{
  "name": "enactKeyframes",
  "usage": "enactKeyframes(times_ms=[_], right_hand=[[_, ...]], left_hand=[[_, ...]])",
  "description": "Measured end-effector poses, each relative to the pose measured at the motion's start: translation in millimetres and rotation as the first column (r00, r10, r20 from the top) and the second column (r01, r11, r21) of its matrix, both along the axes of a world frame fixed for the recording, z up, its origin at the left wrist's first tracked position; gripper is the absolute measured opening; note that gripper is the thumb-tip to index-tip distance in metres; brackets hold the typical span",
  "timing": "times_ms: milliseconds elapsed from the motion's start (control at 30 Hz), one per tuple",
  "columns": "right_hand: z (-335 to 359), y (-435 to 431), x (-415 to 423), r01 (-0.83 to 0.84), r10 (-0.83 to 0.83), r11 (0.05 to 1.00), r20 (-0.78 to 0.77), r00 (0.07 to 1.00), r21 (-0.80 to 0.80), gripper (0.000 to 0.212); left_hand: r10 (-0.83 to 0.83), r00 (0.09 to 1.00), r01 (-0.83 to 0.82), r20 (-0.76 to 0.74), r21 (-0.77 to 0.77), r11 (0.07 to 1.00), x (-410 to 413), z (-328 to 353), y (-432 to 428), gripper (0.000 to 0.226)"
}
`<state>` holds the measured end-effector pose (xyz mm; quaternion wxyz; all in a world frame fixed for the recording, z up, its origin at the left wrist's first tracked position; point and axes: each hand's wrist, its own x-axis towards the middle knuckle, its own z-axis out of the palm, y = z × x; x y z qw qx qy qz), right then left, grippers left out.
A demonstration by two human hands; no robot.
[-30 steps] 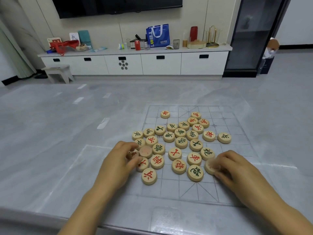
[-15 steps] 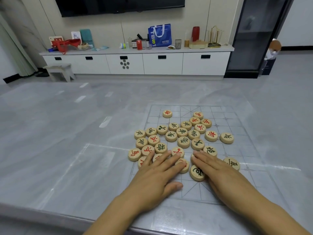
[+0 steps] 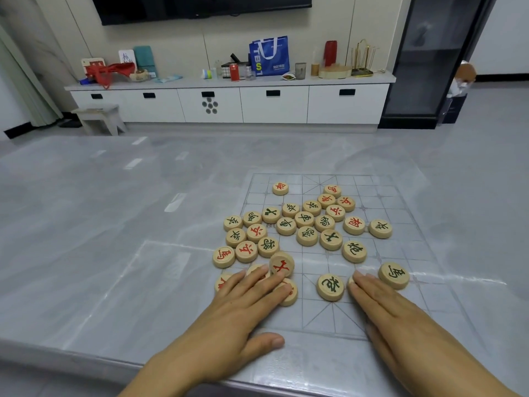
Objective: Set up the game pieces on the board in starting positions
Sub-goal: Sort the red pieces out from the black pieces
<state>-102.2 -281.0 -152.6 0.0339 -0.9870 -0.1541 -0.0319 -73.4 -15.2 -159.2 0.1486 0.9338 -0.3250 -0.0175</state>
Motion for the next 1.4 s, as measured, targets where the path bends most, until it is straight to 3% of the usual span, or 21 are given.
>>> enactKeyframes(times_ms=[67, 200, 333, 500, 667, 767, 900, 967, 1000, 1033, 1167, 1400], right_hand=[[3, 5, -7, -0.011, 0.011, 1.0, 0.018, 1.0, -0.03, 0.06], [11, 10, -7, -0.052, 0.047, 0.996, -0.064, 0.997, -0.067, 0.073], [9, 4, -8, -0.091, 0.081, 0.991, -0.107, 0.991, -0.094, 0.064], [-2, 9, -5, -0.274, 0.276, 0.948, -0.016, 0.961, -0.161, 0.078], [-3, 21, 0, -0.344, 0.329, 0.927, -0.113, 0.937, -0.147, 0.069], [-3, 28, 5, -0.331, 0.321, 0.941, -0.127, 0.938, -0.066, 0.07], [5, 32, 19, -0.178, 0.18, 0.984, -0.208, 0.961, 0.028, 0.072], [13, 36, 27, -0.164, 0.178, 0.983, -0.219, 0.959, 0.082, 0.089], [11, 37, 31, -0.167, 0.185, 0.974, -0.115, 0.976, 0.155, 0.1], [16, 38, 32, -0.126, 0.161, 0.968, -0.156, 0.975, 0.216, 0.108], [20, 50, 35, -0.145, 0.218, 0.942, -0.226, 0.95, 0.302, 0.107], [17, 46, 35, -0.185, 0.247, 0.952, -0.254, 0.935, 0.246, 0.098]], left_hand=[[-0.002, 0.999, 0.001, 0.055, 0.011, 1.0, 1, -2, 1, 0.064], [0.031, 0.999, -0.031, -0.016, -0.01, 0.999, 5, 9, -8, 0.067], [0.085, 0.996, -0.085, 0.012, -0.011, 0.996, 19, 17, -20, 0.073], [0.094, 0.996, -0.093, -0.005, 0.067, 0.993, 31, 20, -29, 0.08], [0.045, 0.997, -0.039, -0.062, 0.086, 0.996, 27, 20, -31, 0.081], [0.031, 0.997, -0.025, -0.071, 0.087, 0.996, 17, 19, -27, 0.077], [0.04, 0.991, -0.035, -0.13, 0.04, 0.999, 10, 20, -24, 0.067], [0.099, 0.986, -0.106, -0.136, -0.049, 0.993, 18, 23, -19, 0.063], [0.148, 0.984, -0.156, -0.099, -0.081, 0.984, 25, 25, -16, 0.066], [0.208, 0.977, -0.212, -0.052, -0.095, 0.973, 33, 26, -13, 0.069], [0.38, 0.925, -0.38, -0.01, 0.024, 0.925, 61, 26, -10, 0.057], [0.409, 0.912, -0.403, -0.027, 0.128, 0.906, 67, 21, -17, 0.063]])
